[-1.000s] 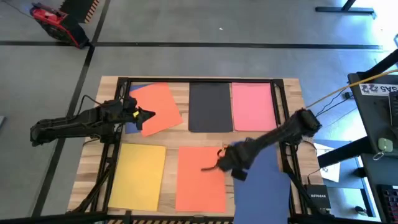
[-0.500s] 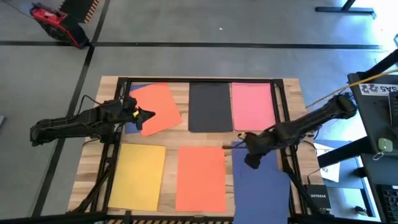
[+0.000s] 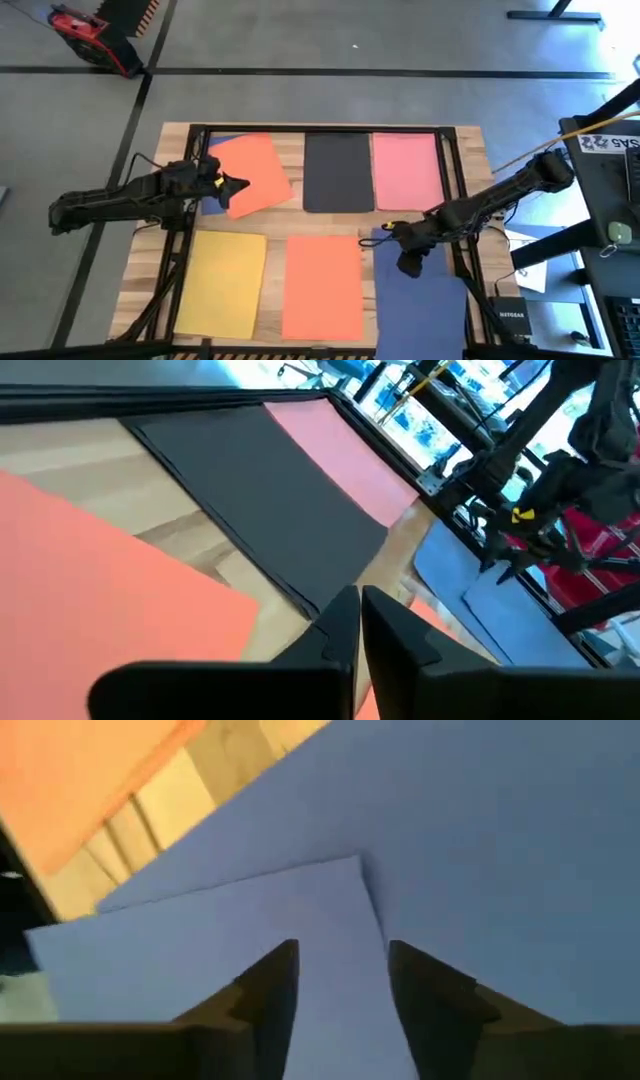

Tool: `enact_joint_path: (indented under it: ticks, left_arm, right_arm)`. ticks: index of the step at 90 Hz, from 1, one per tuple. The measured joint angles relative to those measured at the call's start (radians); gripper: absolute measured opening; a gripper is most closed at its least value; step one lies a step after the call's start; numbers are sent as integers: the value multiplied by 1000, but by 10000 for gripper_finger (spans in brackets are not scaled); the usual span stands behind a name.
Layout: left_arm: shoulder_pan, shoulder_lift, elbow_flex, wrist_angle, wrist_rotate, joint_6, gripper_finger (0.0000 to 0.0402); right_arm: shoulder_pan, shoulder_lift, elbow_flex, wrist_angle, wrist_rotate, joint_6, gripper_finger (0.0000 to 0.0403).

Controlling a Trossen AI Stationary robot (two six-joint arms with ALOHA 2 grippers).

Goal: Organize paper
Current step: Stack the blue paper on top of the other blue paper

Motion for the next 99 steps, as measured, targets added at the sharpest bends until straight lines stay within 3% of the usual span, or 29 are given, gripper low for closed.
enact_joint_path:
  ticks: [39,59,83,99]
  left_arm:
    - [0,0,0,-40,-8,0,0]
    - [0,0,0,-47,-8,-4,0]
    - [0,0,0,-58,-8,-5,0]
    - [0,0,0,-58,-9,-4,0]
  right_arm:
    - [0,202,1,125,52,-75,168]
    - [0,208,2,143,54,-99,151]
    - [1,205,15,120,76,-99,88]
    - [1,191,64,88,50,-100,99]
